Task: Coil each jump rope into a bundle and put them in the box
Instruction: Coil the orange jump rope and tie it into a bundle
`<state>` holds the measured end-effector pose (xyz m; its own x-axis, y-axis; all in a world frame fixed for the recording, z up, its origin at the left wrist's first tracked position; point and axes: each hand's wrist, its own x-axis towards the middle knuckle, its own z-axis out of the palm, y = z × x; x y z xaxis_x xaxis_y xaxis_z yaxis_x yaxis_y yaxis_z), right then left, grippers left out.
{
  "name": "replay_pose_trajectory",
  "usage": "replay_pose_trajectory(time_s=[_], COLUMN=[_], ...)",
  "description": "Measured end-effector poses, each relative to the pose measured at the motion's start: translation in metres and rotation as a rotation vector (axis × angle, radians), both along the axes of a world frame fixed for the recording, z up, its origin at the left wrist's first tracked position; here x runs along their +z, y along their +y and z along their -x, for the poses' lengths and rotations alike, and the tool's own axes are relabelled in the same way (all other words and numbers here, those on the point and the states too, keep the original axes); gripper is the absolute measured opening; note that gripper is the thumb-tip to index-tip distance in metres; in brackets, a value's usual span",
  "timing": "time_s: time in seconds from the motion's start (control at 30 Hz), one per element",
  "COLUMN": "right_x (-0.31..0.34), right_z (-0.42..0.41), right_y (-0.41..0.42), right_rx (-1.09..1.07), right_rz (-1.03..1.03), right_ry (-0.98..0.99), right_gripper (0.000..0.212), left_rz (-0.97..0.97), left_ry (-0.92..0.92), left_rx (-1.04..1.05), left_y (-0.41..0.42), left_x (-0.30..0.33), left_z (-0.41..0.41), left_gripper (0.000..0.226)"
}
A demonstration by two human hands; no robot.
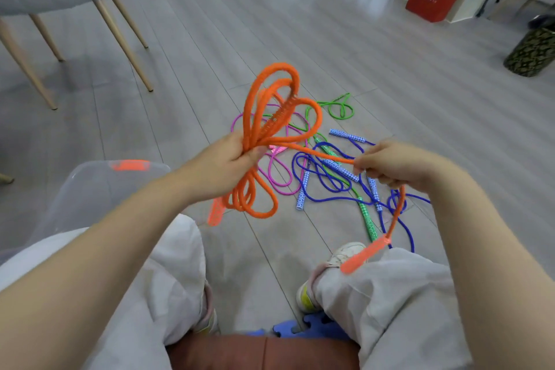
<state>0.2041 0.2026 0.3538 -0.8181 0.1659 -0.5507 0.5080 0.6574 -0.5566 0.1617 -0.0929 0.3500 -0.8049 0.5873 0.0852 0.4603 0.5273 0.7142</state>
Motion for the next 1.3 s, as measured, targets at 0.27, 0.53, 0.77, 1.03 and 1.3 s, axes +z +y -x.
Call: replay_pose_trajectory(time_s=[0.27, 0.53, 0.77, 1.03, 1.3], right_x=[-0.031, 0.04, 0.027, -0.039, -0.044], right_z=[0.027, -0.012, -0.044, -0.019, 0.004], right_y=[-0.042, -0.096, -0.11, -0.113, -0.092], right_rx=[0.061, 0.224, 0.447, 0.303, 0.327], right_rz=[-0.166, 0.46, 0.668, 0.549, 0.408], right_ry=[0.185, 0.315, 0.058, -0.158, 0.05], right_gripper=[0.034, 0.025, 0.025, 0.023, 0.023], left_rz=[0.491, 0.849, 0.594, 0.329, 0.662], left_ry=[0.237, 0.405, 0.212, 0.037, 0.058], left_rx=[-0.545, -0.318, 0.143, -0.05, -0.448], left_y=[0.02, 0.019, 0.0, -0.01, -0.003], left_x=[-0.028, -0.059, -0.028, 0.019, 0.018], left_z=[-0.053, -0.033, 0.008, 0.004, -0.05], left_gripper=[0.012, 0.022, 0.022, 0.013, 0.006])
